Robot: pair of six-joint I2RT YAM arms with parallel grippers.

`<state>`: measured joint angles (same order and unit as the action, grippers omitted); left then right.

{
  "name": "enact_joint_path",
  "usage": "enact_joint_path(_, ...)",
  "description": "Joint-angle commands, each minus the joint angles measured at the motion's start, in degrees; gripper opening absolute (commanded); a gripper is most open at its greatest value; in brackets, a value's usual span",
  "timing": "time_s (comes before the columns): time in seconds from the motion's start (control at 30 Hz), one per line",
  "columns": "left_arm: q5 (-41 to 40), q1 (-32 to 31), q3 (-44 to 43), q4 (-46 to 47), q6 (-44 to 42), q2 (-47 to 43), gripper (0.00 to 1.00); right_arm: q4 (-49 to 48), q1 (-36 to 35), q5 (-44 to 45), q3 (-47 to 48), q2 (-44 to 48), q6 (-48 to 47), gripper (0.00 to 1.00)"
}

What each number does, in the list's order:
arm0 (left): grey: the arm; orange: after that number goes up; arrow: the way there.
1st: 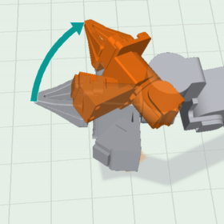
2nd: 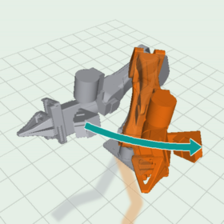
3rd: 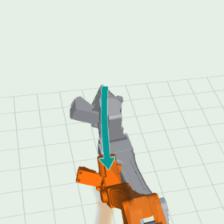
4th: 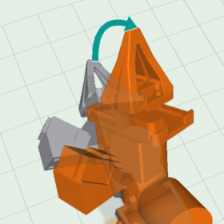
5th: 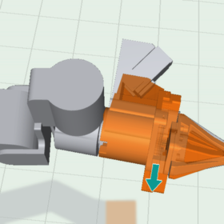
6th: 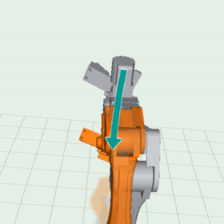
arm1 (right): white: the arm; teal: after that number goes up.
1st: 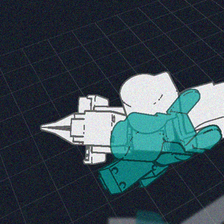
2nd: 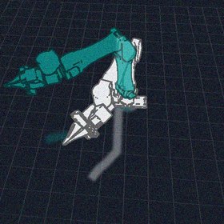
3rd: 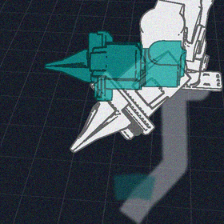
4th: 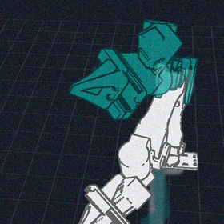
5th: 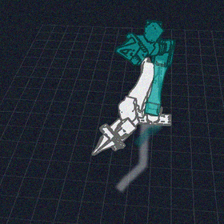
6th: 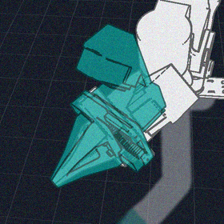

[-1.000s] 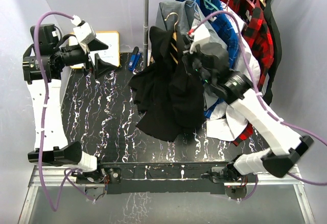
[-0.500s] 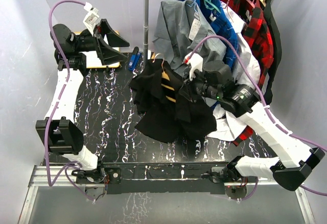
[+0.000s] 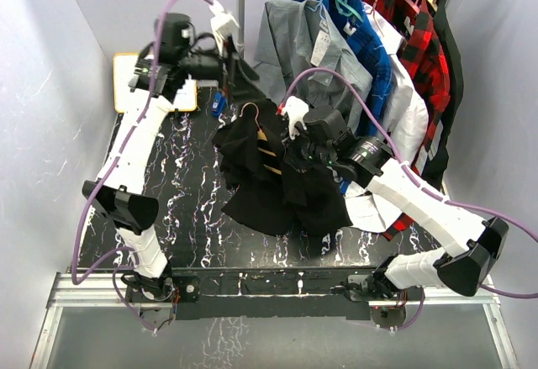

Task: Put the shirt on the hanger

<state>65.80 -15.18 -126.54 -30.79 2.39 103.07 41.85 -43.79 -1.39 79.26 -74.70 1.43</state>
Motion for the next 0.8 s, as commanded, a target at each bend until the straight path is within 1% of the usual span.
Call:
enact_joint_path(0.0, -12.17, -2.81, 3.68, -23.34, -15.99, -0.41, 0.98, -6.74, -0.17, 2.64, 1.83, 0.94, -1.07, 0.0)
enact_joint_path(0.07, -12.63, -3.13, 5.65, -22.4, -16.93, -1.52, 0.98, -7.08, -0.24, 3.03, 1.13, 1.4, -0.99, 0.0)
enact_joint_path(0.13, -12.87, -3.5, 4.37, -25.34, -19.02, -0.54, 0.98, -7.21, -0.29, 4.0, 0.23, 2.09, -1.04, 0.0)
enact_joint_path(0.27, -13.91, -3.63, 2.18, -31.56, -23.1, 1.57, 0.91, -7.04, -0.25, 4.23, -1.0, 3.19, -1.34, 0.0)
enact_joint_path(0.4, -12.54, -3.65, 5.1, -29.62, -23.81, -0.05, 0.84, -7.44, -0.24, 2.9, -1.63, 3.71, -1.18, 0.0)
enact_joint_path(0.47, -11.33, -3.74, 6.04, -28.77, -23.76, -0.4, 0.73, -7.48, -0.24, 2.72, -1.68, 3.77, -1.09, 0.0)
enact_joint_path(0.53, -9.55, -3.78, 6.18, -28.78, -24.13, -0.08, 0.51, -7.39, -0.24, 1.92, -1.66, 3.75, -1.08, 0.0)
enact_joint_path(0.57, -8.41, -3.73, 6.27, -28.81, -24.52, 0.0, 0.43, -7.46, -0.31, 1.19, -1.66, 3.77, -1.08, 0.0)
enact_joint_path(0.6, -7.16, -3.72, 6.64, -28.45, -24.68, 0.07, 0.41, -7.48, -0.27, 0.37, -1.7, 3.77, -1.01, 0.0)
enact_joint_path(0.63, -6.09, -3.72, 7.35, -28.05, -24.76, -0.01, 0.42, -7.48, -0.25, -0.5, -1.74, 3.71, -0.91, 0.0)
enact_joint_path(0.7, -4.29, -3.72, 8.55, -26.92, -25.38, -0.57, 0.44, -7.25, -0.24, -2.13, -1.83, 3.84, -0.9, 0.0)
enact_joint_path(0.77, -1.93, -3.72, 9.1, -27.29, -28.88, -0.94, 0.47, -6.73, -0.25, -3.35, -1.96, 4.09, -1.03, 0.0)
